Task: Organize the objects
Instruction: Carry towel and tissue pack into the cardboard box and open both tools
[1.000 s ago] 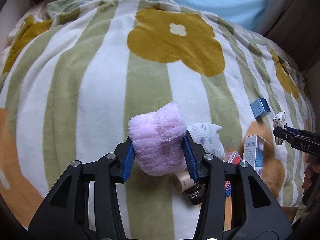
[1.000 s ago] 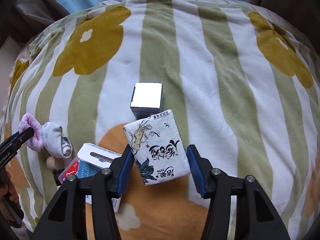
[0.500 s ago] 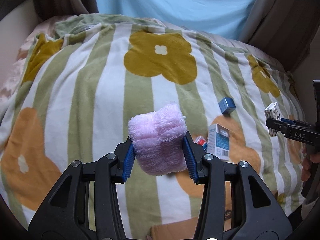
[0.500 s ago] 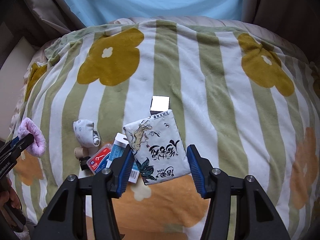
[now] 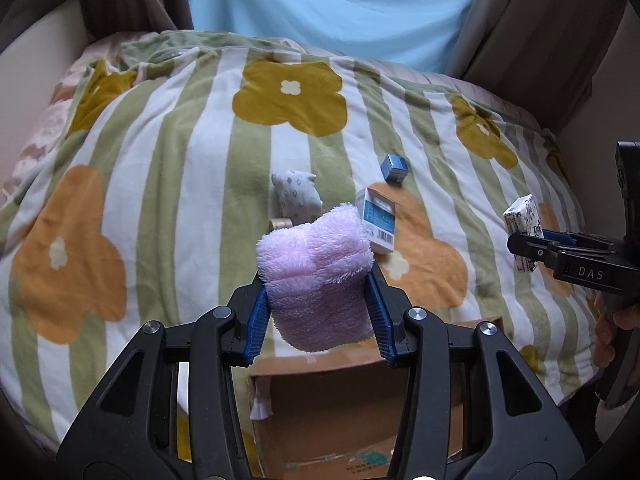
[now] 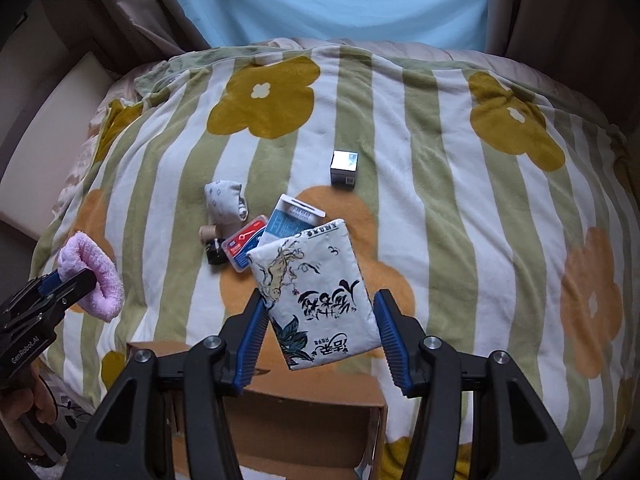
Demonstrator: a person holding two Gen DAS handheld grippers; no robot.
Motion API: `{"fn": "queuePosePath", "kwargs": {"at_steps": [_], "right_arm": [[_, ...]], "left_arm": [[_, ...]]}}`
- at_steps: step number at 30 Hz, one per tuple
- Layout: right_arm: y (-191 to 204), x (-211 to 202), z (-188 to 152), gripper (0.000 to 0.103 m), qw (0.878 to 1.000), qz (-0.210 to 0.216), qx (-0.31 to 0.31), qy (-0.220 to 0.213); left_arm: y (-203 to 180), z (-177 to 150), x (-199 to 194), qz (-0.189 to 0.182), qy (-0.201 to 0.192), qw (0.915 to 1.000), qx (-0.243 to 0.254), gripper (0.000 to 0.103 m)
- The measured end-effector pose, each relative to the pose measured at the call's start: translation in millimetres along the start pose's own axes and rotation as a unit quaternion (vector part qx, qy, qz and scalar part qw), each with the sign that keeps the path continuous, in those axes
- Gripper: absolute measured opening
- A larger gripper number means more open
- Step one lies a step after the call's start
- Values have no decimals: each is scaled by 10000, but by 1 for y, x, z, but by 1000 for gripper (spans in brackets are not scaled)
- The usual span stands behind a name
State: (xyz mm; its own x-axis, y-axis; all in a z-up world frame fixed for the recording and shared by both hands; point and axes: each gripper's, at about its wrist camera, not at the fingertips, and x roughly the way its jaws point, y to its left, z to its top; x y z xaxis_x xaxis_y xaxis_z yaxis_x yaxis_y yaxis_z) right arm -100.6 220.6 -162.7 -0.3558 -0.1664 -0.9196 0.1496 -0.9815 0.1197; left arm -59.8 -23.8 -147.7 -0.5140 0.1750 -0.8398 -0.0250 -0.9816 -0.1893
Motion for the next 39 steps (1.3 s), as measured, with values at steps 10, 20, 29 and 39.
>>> {"fn": "queuePosePath", "kwargs": {"at_steps": [10,20,29,39], "right_arm": [[13,-19,-63,50,9994,116,-285,170],[18,-1,-115,50,9983,167,-359,439],[15,39,-157,50,9967,247,-274,717],[19,53,-162,50,9971,218,-189,700]], "left_arm": [[-26,-65,-24,3,204,9997,-160,41],[-34,-129,-3,51,657,9975,-252,41],[-26,-169,32,119,981,9942,-426,41],[-18,-172,48,154,1056,9926,-571,41]]}}
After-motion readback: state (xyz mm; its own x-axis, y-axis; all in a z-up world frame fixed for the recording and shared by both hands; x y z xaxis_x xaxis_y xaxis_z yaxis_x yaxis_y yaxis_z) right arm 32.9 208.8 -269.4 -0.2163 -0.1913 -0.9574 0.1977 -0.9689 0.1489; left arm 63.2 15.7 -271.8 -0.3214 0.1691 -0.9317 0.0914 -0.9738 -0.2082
